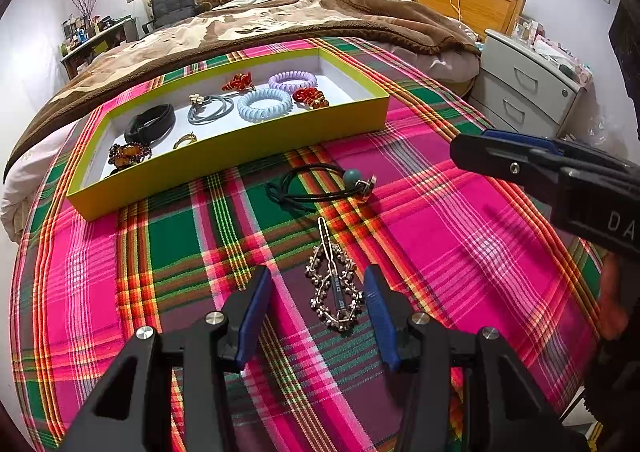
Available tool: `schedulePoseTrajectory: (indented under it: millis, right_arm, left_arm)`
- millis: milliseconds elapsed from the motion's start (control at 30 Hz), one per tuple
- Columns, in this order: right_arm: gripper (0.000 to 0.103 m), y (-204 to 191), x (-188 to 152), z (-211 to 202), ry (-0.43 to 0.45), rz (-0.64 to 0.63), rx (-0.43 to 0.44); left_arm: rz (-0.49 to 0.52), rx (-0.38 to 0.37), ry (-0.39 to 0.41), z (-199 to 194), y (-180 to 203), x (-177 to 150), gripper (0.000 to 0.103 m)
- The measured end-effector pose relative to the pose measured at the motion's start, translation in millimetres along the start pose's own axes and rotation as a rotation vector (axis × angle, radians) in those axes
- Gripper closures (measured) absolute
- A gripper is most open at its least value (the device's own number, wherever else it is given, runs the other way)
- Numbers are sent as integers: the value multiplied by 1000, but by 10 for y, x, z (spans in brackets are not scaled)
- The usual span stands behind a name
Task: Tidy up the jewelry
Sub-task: 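Grasp the silver pendant with the left tool while the right tool grasps the black cord with teal bead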
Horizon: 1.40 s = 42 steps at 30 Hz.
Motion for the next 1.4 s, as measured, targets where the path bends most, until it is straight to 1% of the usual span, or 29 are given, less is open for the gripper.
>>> schedulePoseTrajectory:
  millis: [67,133,200,300,633,1033,1167,1400]
  right_arm:
    - [60,-4,3,2,0,-1,-4]
    - [60,-2,0,7,-1,2,-4]
    - [60,-6,0,4,-2,3,-8]
    - [60,-18,2,18,-5,2,-11]
    - [60,-62,6,61,-17,1,-24]
    - [60,-123,4,110,-29,-9,-28]
    - [60,-142,2,165,-38,-6,-21]
    - [60,-224,10,322,-66,-9,12]
  left_arm:
    - [-2,-2,2,-4,-17,-2,59]
    - [-12,-2,3,-2,-47,0,68]
    - [-20,-5,3,1,-75,3,74]
    - [-37,-25,2,5,-114,2,75]
    - [-66,-48,6,-14,-201,-20,75]
    - [-124,-32,27,-97,-452,-53,75]
    - [-159,-15,35,-125,-617,-64,75]
    - [-207,6,26,-98,-826,-125,75]
Point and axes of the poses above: each gripper's, at about its wrist camera, not at the fingertips, and z roughly the way its jaws point, y to its right, x to its top, the point moved 4 cm from there along z, roughly the way its jaws point, and after that the axes turned 15 degrees about x, right-handed, at the moved point
